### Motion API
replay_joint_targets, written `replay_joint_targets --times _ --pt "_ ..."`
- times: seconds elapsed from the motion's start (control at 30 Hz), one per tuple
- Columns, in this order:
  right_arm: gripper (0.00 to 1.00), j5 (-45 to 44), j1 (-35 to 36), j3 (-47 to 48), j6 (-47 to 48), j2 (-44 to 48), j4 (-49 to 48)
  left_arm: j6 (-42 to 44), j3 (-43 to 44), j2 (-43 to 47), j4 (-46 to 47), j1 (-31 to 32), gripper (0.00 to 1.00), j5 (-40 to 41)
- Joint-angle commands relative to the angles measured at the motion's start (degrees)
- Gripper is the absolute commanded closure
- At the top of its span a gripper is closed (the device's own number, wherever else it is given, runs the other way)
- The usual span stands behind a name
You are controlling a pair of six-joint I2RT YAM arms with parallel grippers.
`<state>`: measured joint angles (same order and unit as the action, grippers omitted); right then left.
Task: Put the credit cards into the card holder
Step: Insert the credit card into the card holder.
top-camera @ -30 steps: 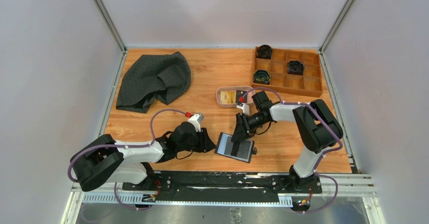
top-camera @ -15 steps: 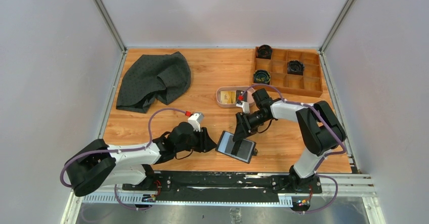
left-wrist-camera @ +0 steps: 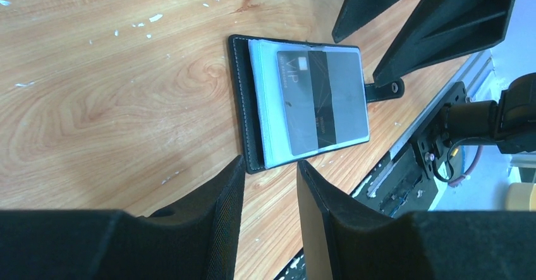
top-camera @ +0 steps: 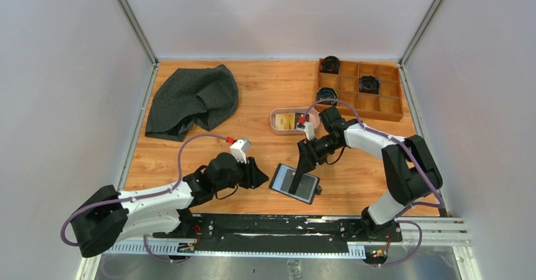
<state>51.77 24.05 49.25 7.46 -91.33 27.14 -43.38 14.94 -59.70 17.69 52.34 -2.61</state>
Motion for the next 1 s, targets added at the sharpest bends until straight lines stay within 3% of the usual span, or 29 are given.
replay_joint_targets --times 0.0,0.2,0.33,0.47,0.57,0.63,0.7,0.83,0.97 --pt "0.33 -1.2 -1.6 1.9 7.0 3.8 4.4 2.7 -1.0 5.0 -4.8 0.6 0.6 4.0" --pt "0.36 2.2 -2.1 1.4 18.2 10.0 7.5 4.8 -1.7 13.4 -10.7 0.6 0.57 7.6" --pt "0.38 7.2 -2.0 0.3 30.8 14.9 11.3 4.6 -3.2 18.6 -11.7 0.6 0.54 9.0" --pt "0.39 11.4 -2.0 -1.6 46.9 20.9 16.0 4.5 -4.2 22.4 -13.2 0.5 0.45 10.4" --pt "0.4 14.5 -1.9 -2.5 65.0 24.6 22.2 4.6 -4.3 25.5 -15.9 0.6 0.33 12.6" --pt "0.4 14.7 -1.9 -0.8 84.0 23.9 30.7 4.8 -4.2 27.9 -17.4 0.6 0.24 14.1" --pt "0.4 14.4 -1.9 1.2 96.2 21.3 37.7 5.2 -4.3 30.3 -20.3 0.5 0.16 15.2" --pt "0.48 13.3 -1.4 5.7 110.5 13.7 45.9 5.0 -5.1 34.9 -22.4 0.5 0.0 15.7" --pt "0.57 10.8 -0.1 9.6 115.8 7.6 48.9 3.6 -6.7 37.5 -21.6 0.5 0.0 14.0"
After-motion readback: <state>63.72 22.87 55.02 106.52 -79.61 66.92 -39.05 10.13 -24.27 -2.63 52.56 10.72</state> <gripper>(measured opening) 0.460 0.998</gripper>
